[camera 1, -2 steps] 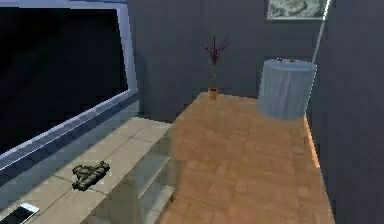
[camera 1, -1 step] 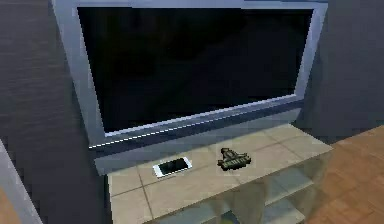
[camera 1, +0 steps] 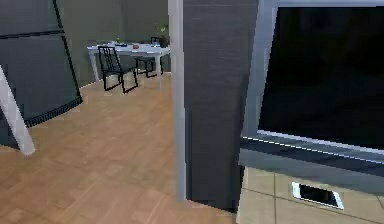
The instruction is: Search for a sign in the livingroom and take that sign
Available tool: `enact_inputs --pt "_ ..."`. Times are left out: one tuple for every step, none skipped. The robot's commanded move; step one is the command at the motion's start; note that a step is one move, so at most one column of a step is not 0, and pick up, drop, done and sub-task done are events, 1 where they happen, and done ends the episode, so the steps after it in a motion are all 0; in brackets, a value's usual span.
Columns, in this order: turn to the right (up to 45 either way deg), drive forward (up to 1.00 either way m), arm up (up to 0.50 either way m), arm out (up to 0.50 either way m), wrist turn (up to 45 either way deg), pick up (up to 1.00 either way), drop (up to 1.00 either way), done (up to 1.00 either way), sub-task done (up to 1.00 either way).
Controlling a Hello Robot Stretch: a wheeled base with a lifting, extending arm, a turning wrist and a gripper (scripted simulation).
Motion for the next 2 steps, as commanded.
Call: enact_inputs --pt "-27.0 0.0 0.0 0.0 0.0 0.0 0.0 0.0 0.0" --pt "0.0 0.0 0.5 0.0 0.0 0.0 0.0 0.0 0.0"
